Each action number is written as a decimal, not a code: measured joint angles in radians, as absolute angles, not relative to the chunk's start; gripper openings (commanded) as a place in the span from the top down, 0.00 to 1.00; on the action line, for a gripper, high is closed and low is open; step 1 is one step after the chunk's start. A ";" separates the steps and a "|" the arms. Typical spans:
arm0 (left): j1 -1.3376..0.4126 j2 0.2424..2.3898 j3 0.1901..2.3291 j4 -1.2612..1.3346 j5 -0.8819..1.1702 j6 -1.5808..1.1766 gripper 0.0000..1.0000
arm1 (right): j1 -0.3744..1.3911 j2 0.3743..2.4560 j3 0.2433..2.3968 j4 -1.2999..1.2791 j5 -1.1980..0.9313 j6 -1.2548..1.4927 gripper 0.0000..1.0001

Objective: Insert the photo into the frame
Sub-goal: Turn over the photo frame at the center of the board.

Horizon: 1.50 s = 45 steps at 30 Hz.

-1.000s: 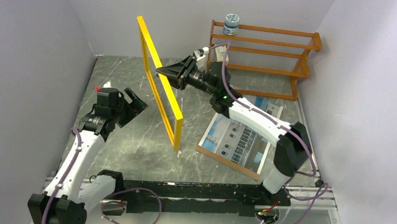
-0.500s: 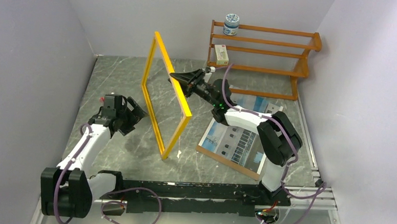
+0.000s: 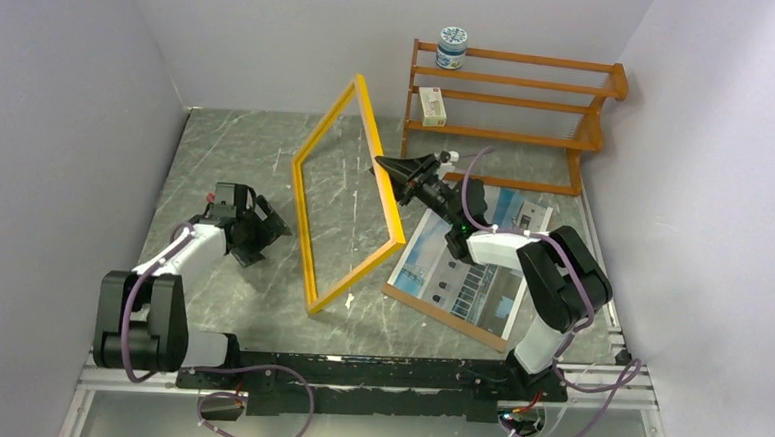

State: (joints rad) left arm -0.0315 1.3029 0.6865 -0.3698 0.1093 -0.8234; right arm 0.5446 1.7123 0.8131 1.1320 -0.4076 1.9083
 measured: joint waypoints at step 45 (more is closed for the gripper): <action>0.025 1.042 1.004 -0.746 0.144 -0.591 0.06 | 0.626 1.753 1.002 0.151 -0.488 1.037 0.71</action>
